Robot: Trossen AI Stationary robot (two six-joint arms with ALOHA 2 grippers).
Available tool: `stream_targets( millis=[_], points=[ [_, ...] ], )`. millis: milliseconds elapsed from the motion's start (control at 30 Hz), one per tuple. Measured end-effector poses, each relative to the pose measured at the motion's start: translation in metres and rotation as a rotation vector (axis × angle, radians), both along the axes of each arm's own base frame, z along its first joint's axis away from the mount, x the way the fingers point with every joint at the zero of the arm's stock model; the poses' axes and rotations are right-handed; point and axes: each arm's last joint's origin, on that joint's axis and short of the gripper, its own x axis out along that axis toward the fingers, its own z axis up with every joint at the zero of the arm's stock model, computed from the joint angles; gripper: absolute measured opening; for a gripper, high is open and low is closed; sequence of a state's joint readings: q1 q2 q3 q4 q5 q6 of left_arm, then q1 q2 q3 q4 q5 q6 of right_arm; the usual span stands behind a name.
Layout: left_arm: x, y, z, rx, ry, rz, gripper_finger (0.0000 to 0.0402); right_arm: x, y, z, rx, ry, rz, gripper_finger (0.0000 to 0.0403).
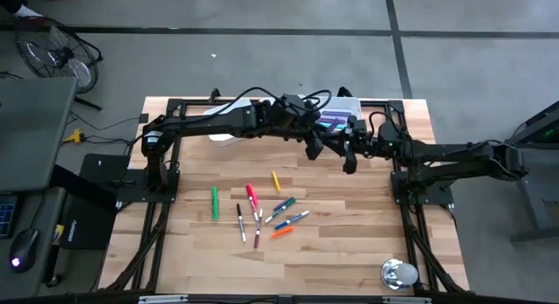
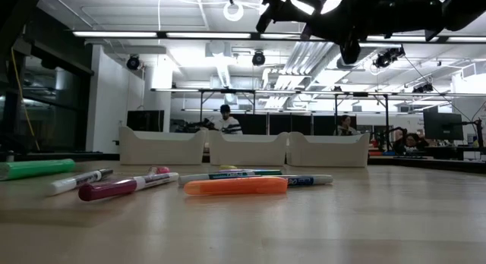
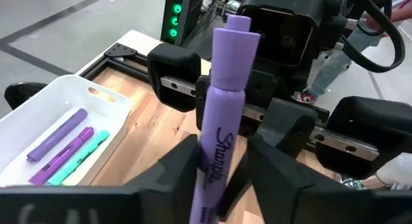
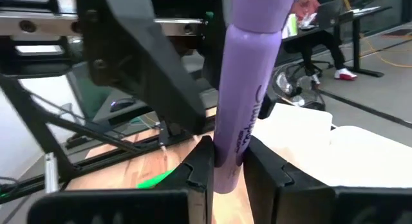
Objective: Pick & Place Markers
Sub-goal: Put the purple highlighter pen into the right white bin
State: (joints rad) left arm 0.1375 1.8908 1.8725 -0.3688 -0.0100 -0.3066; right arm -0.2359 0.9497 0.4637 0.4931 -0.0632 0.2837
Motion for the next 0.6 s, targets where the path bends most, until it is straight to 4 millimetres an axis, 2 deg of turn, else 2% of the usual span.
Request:
stream_targets(
  millis=[100, 367, 467, 600],
  points=[
    [0.0, 0.0, 0.0, 0.006, 0.002, -0.001, 0.0154, 0.0, -0.001, -0.002, 0.009, 0.02, -0.026, 0.0049],
    [-0.004, 0.002, -0.004, 0.074, 0.075, 0.049, 0.0159, -0.002, -0.003, -0.014, 0.054, 0.133, -0.125, 0.0049],
    [-0.016, 0.001, 0.001, 0.087, 0.138, 0.056, 0.016, -0.003, -0.006, -0.018, 0.063, 0.182, -0.15, 0.0049],
    [-0.038, -0.001, 0.005, 0.098, 0.271, 0.087, 0.016, -0.006, -0.016, -0.015, 0.073, 0.336, -0.229, 0.0049]
  ],
)
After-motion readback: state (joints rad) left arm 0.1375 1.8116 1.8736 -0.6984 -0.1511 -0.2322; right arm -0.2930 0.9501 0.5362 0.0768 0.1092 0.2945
